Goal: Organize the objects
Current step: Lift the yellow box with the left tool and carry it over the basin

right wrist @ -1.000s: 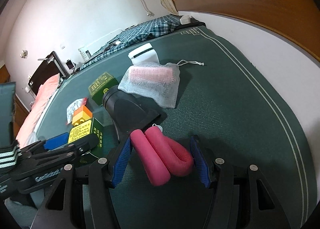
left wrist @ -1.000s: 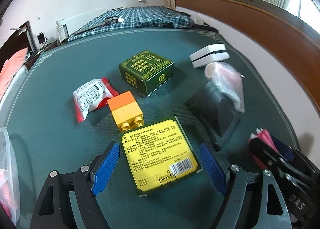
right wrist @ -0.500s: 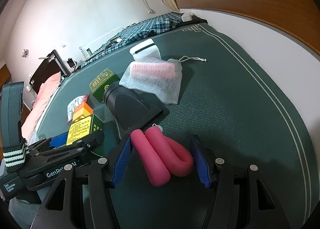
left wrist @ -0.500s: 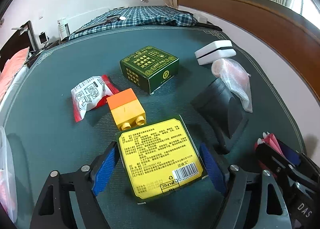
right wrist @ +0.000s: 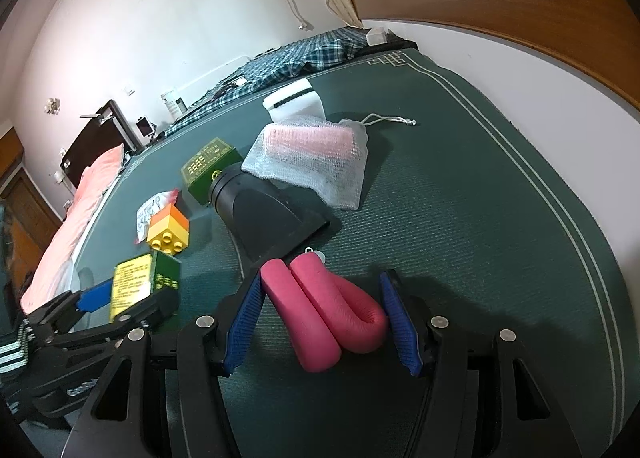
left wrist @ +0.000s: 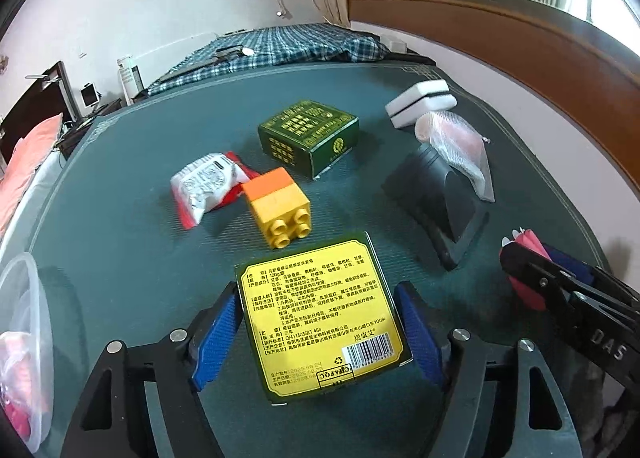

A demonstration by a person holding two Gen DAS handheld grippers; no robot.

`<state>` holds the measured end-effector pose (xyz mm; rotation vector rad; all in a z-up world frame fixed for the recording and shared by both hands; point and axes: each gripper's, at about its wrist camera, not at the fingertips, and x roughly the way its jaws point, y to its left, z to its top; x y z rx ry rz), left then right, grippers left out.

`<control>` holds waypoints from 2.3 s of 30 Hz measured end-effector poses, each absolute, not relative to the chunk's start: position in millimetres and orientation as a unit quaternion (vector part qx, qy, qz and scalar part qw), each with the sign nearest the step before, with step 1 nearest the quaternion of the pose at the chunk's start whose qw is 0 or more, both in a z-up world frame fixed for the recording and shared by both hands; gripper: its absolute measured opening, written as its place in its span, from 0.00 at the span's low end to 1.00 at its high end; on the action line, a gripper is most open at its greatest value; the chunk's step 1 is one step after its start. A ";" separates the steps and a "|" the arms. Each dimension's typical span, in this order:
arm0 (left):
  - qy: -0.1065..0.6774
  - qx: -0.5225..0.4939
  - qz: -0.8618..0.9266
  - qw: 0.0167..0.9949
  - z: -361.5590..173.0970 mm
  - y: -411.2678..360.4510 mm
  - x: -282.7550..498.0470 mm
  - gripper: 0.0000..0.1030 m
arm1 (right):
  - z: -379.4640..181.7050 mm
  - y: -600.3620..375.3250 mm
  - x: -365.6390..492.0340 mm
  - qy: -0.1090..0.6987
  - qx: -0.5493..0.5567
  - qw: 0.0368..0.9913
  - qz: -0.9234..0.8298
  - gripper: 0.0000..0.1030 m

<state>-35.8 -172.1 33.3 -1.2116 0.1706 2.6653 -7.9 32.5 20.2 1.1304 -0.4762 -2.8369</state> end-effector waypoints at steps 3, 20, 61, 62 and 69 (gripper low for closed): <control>0.060 -0.401 0.908 0.103 39.1 -173.8 -29.6 0.76 | 19.5 32.7 -8.9 -0.153 0.366 0.025 -0.918 0.59; 0.039 -0.381 0.920 0.084 54.1 -207.2 -7.5 0.76 | 17.1 26.9 -10.9 -0.128 0.362 0.017 -0.923 0.59; -0.044 -0.320 0.946 -0.012 81.7 -356.2 33.0 0.76 | 37.0 -107.5 -5.5 -0.066 0.389 0.120 -0.911 0.59; -0.045 -0.315 0.948 -0.016 83.4 -361.9 34.5 0.76 | 38.8 -114.6 -6.7 -0.062 0.388 0.125 -0.911 0.59; -0.055 -0.299 0.951 -0.049 87.4 -410.9 38.4 0.76 | 52.8 -166.8 -13.8 -0.035 0.377 0.161 -0.911 0.59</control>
